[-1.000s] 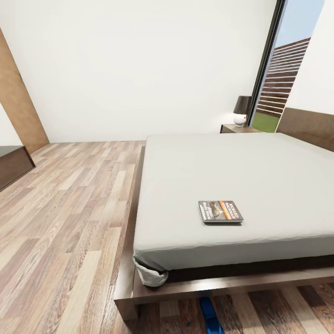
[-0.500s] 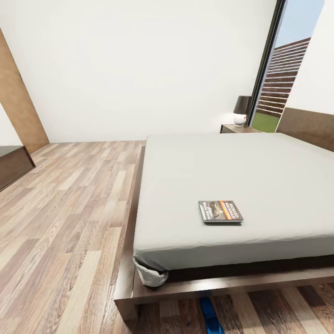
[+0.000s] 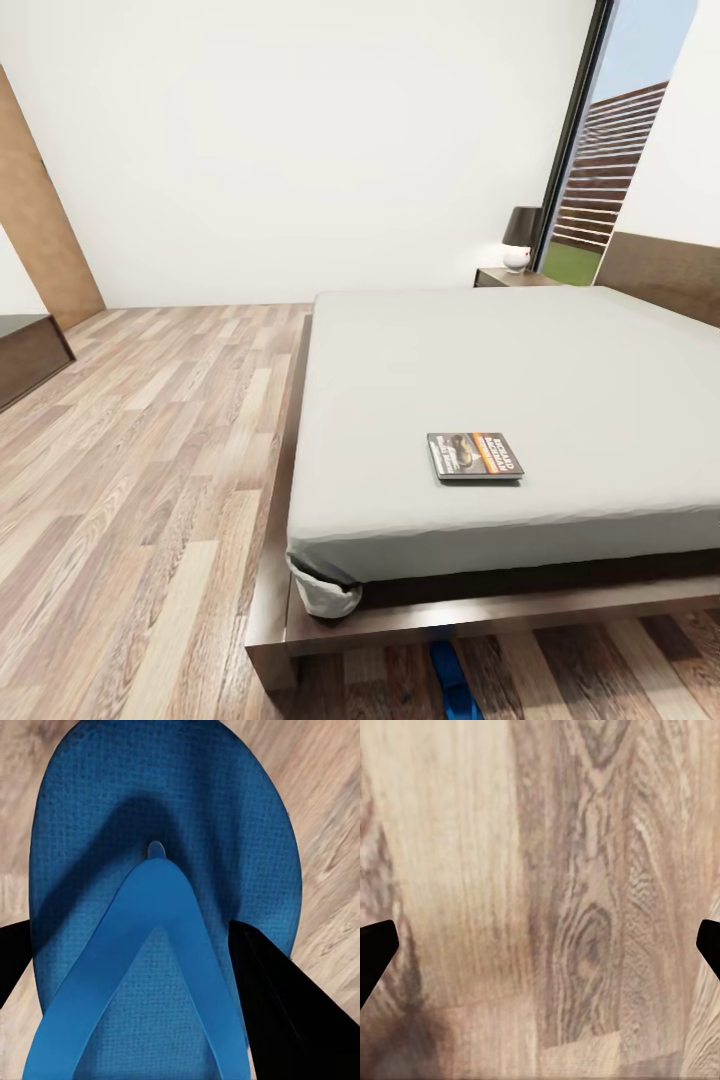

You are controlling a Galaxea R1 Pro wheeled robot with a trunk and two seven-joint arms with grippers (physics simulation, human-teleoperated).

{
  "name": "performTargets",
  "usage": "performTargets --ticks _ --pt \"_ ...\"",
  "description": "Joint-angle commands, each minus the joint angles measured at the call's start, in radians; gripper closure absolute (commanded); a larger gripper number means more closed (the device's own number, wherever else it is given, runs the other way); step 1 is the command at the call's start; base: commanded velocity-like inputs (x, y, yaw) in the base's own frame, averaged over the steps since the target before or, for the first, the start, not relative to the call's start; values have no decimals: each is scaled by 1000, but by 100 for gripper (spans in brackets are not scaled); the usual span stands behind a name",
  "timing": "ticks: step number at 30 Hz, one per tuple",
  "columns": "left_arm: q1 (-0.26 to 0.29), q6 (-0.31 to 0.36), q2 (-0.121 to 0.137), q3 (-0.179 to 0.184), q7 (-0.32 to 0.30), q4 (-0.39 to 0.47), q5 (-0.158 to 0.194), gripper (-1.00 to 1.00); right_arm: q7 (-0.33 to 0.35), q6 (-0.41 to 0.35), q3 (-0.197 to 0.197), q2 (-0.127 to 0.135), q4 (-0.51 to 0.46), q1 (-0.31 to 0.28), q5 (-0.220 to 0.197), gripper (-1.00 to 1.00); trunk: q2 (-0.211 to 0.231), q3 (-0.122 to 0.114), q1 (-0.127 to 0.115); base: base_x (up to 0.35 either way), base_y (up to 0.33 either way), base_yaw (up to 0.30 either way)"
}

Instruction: In the bedroom, move the book from the bed onto either nightstand, and place the two sandals side by side next to the bed.

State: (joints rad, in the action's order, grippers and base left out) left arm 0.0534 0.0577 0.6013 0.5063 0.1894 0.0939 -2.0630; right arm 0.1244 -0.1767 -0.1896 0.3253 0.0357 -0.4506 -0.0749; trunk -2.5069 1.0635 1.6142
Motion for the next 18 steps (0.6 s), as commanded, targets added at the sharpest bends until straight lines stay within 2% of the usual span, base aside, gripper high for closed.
performTargets --ticks 1,18 --pt "0 4 0 -2 4 -1 -12 100 4 -2 -8 0 1 -1 -8 -100 0 1 0 0 0 -66" --pt "0 7 0 -2 -4 -2 -12 100 4 -6 -8 0 1 3 -8 -100 0 0 0 0 0 -15"
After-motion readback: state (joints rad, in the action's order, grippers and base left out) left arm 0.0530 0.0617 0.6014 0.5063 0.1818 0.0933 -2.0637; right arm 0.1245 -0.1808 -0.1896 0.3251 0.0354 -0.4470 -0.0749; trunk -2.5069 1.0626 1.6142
